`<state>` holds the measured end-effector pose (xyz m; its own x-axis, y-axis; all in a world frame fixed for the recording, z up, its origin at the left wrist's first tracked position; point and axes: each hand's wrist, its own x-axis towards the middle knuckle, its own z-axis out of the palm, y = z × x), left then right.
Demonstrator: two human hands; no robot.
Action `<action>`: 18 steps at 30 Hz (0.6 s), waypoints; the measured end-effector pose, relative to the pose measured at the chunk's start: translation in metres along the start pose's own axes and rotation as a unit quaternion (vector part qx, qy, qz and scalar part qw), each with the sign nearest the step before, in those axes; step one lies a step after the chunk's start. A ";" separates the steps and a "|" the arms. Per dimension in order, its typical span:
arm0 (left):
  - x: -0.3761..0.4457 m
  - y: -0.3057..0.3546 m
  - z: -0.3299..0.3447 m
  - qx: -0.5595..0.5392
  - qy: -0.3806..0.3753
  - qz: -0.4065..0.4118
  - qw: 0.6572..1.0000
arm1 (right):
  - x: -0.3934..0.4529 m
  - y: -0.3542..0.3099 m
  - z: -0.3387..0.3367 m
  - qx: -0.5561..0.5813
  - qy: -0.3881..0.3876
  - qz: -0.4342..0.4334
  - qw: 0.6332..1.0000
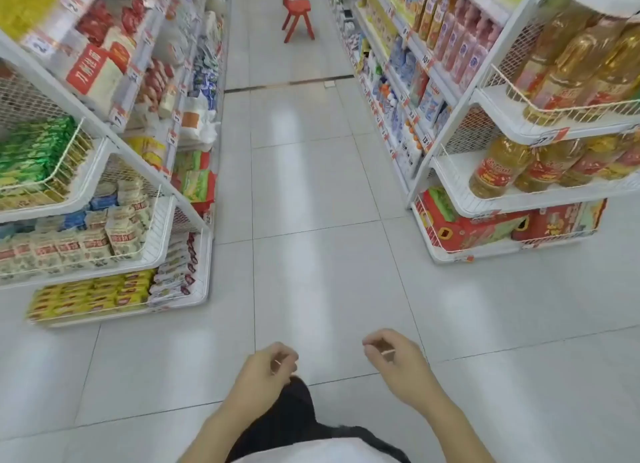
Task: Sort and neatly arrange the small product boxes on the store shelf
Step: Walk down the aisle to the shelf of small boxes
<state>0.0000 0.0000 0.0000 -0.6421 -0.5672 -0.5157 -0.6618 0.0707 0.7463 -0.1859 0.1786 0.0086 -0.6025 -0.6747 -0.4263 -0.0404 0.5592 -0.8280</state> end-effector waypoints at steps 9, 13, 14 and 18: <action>0.093 0.055 -0.020 -0.003 -0.009 0.003 1.000 | 0.116 -0.045 -0.036 0.027 0.007 -0.009 1.000; 0.172 0.086 -0.041 -0.001 -0.026 0.011 1.000 | 0.191 -0.084 -0.056 0.009 0.002 -0.022 1.000; 0.192 0.097 -0.048 0.001 -0.032 0.014 0.999 | 0.210 -0.097 -0.063 0.007 0.003 -0.022 1.000; 0.277 0.149 -0.083 -0.001 -0.039 0.031 0.999 | 0.285 -0.148 -0.095 -0.005 0.023 -0.030 0.999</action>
<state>-0.2445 -0.2143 0.0034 -0.7095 -0.4968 -0.4999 -0.6196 0.1017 0.7783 -0.4274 -0.0509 0.0445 -0.6352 -0.6838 -0.3591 -0.0842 0.5234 -0.8479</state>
